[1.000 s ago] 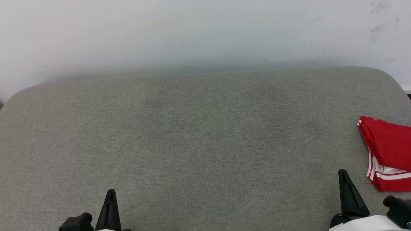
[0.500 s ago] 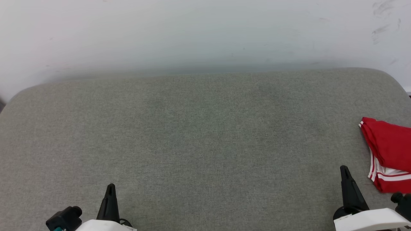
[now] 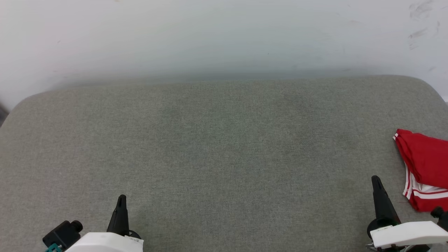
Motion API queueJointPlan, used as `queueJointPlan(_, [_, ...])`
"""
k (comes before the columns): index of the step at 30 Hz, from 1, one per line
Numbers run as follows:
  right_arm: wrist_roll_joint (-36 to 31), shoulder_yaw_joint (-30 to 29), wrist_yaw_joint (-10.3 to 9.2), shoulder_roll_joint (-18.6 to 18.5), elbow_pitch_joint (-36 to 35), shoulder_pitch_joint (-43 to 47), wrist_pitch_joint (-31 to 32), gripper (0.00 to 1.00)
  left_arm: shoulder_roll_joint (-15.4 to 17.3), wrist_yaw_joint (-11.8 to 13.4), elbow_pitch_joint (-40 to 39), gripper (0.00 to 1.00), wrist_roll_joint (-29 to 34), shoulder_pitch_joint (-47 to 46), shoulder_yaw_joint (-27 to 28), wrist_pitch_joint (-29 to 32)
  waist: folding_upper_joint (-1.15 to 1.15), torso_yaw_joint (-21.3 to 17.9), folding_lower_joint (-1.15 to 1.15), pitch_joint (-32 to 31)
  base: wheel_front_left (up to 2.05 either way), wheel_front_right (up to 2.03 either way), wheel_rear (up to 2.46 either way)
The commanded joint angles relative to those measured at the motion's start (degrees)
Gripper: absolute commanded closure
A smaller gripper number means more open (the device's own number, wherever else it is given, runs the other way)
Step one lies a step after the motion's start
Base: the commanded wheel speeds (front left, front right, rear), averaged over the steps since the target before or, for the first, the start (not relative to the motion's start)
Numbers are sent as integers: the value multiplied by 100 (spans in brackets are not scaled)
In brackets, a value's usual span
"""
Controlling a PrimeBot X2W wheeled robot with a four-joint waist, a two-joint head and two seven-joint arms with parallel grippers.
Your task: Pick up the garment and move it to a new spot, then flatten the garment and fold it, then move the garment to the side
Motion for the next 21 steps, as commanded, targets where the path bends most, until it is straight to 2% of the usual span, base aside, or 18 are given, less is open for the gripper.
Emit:
queueJointPlan(1, [174, -18, -1, -57, -29, -159, 36, 100, 43, -36, -30, 100, -180, -126, 35, 33, 0, 3, 0, -1, 0, 0, 0])
queueJointPlan(21, [1507, -72, -1, -59, 106, -355, 370, 100, 48, -238, 142, 100, -1607, -404, 153, 363, 0, 61, 0, -17, 0, 0, 0])
